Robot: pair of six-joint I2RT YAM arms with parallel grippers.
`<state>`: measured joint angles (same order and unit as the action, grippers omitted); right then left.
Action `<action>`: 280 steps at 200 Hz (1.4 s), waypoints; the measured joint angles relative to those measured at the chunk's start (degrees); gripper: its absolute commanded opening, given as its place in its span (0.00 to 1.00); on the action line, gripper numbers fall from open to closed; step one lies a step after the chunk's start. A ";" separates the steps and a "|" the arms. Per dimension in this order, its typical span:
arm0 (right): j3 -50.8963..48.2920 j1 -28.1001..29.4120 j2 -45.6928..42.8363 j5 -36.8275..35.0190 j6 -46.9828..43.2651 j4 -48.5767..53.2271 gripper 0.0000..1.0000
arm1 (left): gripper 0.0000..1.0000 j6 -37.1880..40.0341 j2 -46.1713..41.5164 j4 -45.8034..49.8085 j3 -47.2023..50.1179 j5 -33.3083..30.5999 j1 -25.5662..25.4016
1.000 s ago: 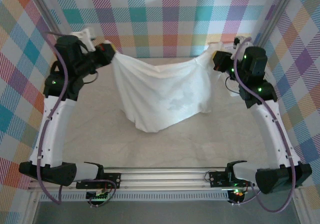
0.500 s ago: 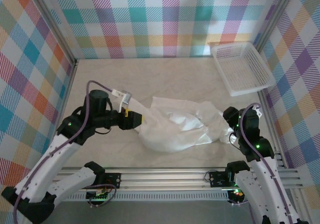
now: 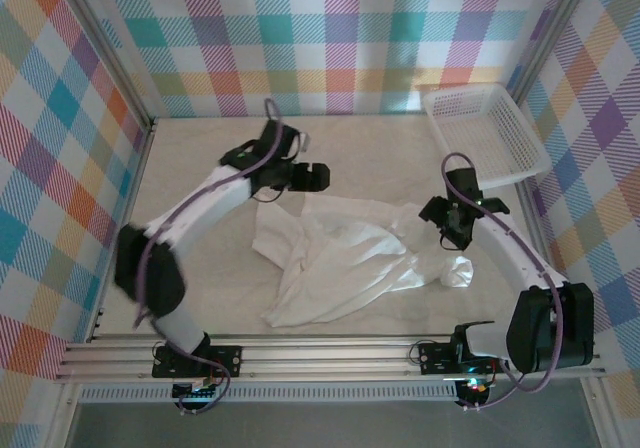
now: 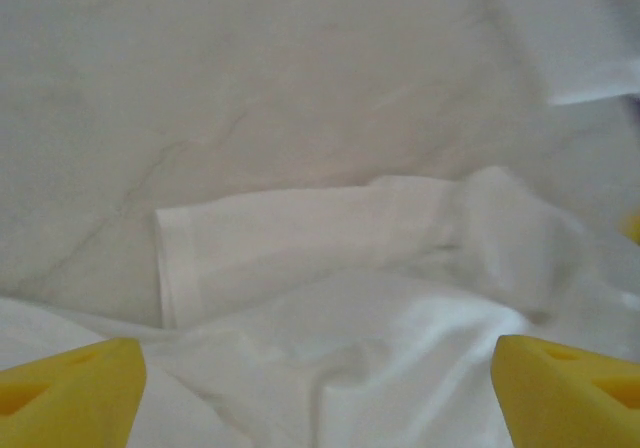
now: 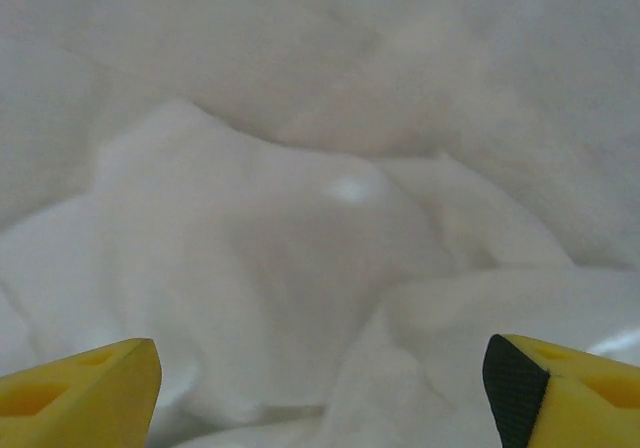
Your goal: Fold the inside-out t-shirt
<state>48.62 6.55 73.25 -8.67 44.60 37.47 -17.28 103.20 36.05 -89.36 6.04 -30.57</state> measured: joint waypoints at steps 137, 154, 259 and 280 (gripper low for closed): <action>-7.50 -5.38 -8.98 -1.18 3.91 7.17 0.92 | 0.00 -6.27 23.85 1.84 -11.67 1.03 2.23; -7.52 -7.30 -7.23 -1.25 4.26 7.65 0.88 | 0.00 -6.69 23.85 1.07 -11.69 1.49 2.40; 2.62 -8.20 -12.76 13.68 -8.72 -3.50 0.00 | 0.00 -8.79 4.85 1.29 -16.70 2.32 10.64; 11.96 -8.20 -18.67 13.75 -13.40 -8.37 0.00 | 0.00 -7.08 -4.59 1.25 -24.11 -1.68 13.64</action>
<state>60.58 -1.65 54.59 5.08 31.20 29.10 -24.36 98.61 37.30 -113.47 4.36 -16.93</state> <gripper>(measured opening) 0.053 0.050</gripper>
